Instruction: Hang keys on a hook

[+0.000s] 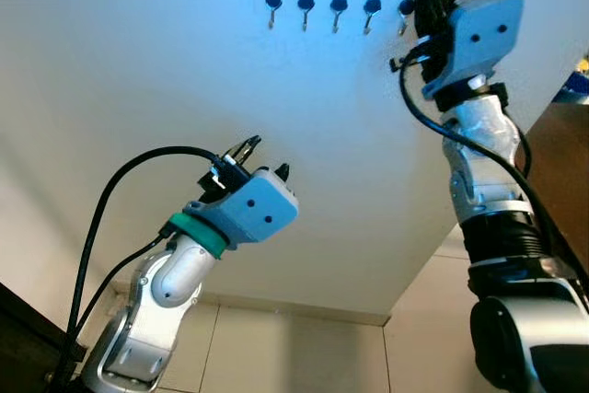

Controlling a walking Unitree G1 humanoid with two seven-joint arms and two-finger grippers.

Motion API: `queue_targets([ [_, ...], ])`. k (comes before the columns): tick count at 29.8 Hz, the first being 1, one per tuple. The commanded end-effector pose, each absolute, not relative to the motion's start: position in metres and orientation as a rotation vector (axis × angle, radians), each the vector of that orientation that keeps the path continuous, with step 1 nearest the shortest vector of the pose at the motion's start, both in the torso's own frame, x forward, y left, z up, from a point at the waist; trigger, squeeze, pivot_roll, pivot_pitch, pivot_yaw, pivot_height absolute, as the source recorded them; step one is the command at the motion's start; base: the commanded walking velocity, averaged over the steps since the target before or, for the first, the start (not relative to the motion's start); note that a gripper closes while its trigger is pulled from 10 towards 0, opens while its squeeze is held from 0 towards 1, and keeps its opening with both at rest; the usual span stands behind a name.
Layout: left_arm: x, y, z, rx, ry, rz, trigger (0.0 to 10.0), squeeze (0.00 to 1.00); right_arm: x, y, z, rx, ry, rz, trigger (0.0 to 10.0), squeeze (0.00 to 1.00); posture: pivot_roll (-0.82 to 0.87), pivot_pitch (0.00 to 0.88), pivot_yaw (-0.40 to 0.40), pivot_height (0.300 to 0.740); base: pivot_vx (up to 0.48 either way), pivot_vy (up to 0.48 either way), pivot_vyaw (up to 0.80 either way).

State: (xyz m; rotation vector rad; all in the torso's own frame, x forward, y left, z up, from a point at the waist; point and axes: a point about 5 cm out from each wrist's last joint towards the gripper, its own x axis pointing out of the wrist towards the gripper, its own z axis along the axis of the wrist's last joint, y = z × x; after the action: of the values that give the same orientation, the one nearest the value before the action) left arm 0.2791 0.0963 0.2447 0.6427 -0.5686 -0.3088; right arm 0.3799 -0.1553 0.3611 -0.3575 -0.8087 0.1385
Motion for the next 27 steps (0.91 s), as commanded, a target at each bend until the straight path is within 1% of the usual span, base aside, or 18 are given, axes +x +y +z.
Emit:
queue_targets([
  [1,0.28,0.097,0.239,0.642,-0.553,-0.311,10.0,0.0,0.383,-0.147,0.365,-0.372,-0.794,0.159,10.0,0.0,0.08,0.056,0.068,0.74,0.0,0.0,0.0],
  [14,0.279,0.098,0.238,0.632,-0.554,-0.304,10.0,0.0,0.395,-0.14,0.365,-0.39,-0.731,0.165,10.0,0.0,0.09,0.074,0.06,0.74,0.0,0.0,0.0],
  [27,0.278,0.098,0.237,0.631,-0.552,-0.304,10.0,0.0,0.4,-0.146,0.357,-0.404,-0.691,0.132,10.0,0.0,0.09,0.082,0.062,0.74,0.0,0.0,0.0],
])
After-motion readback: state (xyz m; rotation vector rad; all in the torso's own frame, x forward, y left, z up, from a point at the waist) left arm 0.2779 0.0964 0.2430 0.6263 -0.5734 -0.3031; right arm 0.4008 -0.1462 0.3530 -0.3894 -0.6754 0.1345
